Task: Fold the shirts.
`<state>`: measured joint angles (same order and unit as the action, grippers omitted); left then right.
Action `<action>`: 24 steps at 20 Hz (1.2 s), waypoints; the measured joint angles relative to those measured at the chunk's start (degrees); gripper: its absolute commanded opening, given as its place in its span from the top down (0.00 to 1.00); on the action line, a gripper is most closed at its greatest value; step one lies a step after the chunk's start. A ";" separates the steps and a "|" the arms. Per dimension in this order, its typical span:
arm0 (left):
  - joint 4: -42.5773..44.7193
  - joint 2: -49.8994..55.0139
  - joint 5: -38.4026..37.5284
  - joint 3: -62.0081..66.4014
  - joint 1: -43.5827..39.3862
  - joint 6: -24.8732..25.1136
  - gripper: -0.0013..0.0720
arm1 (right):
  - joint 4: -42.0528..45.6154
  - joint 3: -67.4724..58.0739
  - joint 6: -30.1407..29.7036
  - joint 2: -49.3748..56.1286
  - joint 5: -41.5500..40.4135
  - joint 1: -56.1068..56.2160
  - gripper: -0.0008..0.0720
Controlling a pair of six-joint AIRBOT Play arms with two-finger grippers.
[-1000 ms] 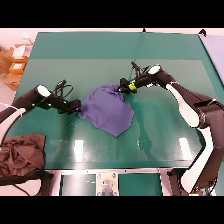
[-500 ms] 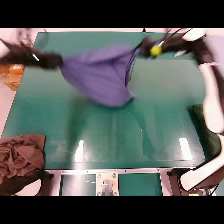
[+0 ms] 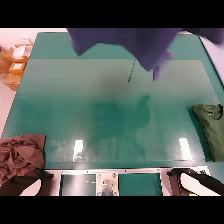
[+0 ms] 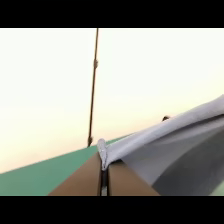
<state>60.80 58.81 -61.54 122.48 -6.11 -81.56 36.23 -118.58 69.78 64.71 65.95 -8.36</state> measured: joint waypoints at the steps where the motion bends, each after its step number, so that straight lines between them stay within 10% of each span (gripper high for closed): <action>1: -1.27 -0.37 0.46 -0.15 0.00 0.28 0.95 | 0.74 0.02 -0.46 -1.29 -0.50 -0.20 0.96; 11: -1.95 1.95 -0.26 -17.59 -0.02 1.68 0.95 | 3.06 20.22 -3.02 2.19 -2.16 0.33 0.96; 19: -3.26 27.39 8.68 -32.26 0.04 7.48 0.94 | 2.97 38.07 -5.64 23.89 -9.66 6.03 0.96; 21: -6.78 33.55 12.35 -33.00 0.07 8.98 0.17 | 2.21 38.60 -5.66 28.55 -10.25 6.14 0.56; 24: -8.68 37.99 12.72 -32.92 1.62 10.03 0.14 | 1.86 37.22 -5.27 31.21 -6.86 2.93 0.53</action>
<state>52.12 96.79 -48.82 89.56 -4.49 -71.53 38.09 -81.36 64.51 95.92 59.09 -5.43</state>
